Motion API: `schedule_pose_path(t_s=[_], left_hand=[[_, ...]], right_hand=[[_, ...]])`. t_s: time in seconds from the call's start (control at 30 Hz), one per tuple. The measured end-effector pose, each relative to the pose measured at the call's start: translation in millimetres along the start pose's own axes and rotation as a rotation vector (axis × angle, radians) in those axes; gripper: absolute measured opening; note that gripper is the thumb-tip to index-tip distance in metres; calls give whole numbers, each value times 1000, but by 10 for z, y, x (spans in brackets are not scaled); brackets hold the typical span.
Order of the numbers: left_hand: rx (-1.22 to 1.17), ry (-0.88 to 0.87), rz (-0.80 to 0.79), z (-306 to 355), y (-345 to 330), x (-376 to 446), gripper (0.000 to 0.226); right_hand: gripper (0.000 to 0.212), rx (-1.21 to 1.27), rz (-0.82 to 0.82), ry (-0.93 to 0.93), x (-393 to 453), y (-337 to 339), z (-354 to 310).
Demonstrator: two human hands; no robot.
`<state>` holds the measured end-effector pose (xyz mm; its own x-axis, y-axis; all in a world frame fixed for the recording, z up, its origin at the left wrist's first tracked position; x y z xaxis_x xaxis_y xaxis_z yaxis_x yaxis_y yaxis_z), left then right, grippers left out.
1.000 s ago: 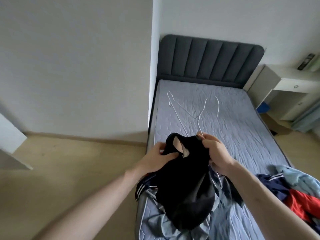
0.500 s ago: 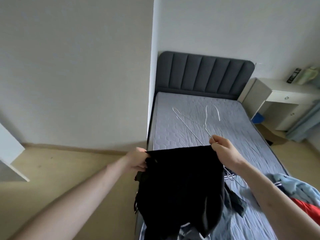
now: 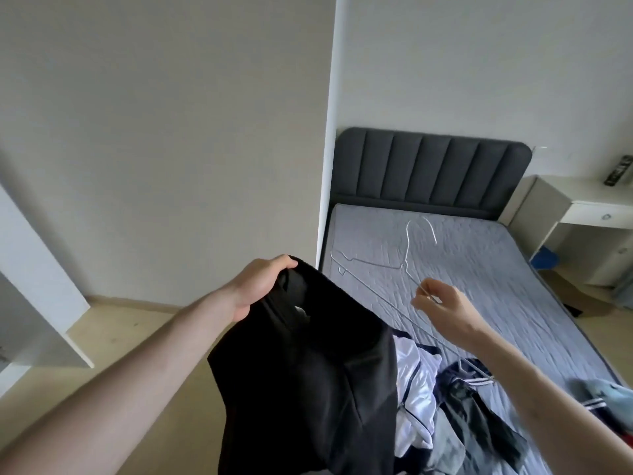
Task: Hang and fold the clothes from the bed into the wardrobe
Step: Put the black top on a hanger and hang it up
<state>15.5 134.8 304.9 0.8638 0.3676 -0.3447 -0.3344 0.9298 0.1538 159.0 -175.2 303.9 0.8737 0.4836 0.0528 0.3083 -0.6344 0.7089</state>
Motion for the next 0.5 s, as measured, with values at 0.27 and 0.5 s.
schedule_pose_path(t_s=[0.27,0.5], left_hand=[[145,-19,193,41,429,103,41],[274,-81,230,175,669,212,66]], right_hand=[[34,80,50,216,-168,240,-623],[33,104,53,291,-231,277,-863]])
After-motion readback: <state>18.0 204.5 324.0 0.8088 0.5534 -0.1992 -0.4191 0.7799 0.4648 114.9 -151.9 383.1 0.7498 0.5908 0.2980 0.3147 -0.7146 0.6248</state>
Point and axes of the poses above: each hand's wrist, its own x-axis towards the middle knuckle, its own y-axis out of the back of the hand, z = x × y, the point moved 5 cm from there along x, towards the middle knuckle, and after that the axes turned 2 degrees about -x, right-handed, at the moved point
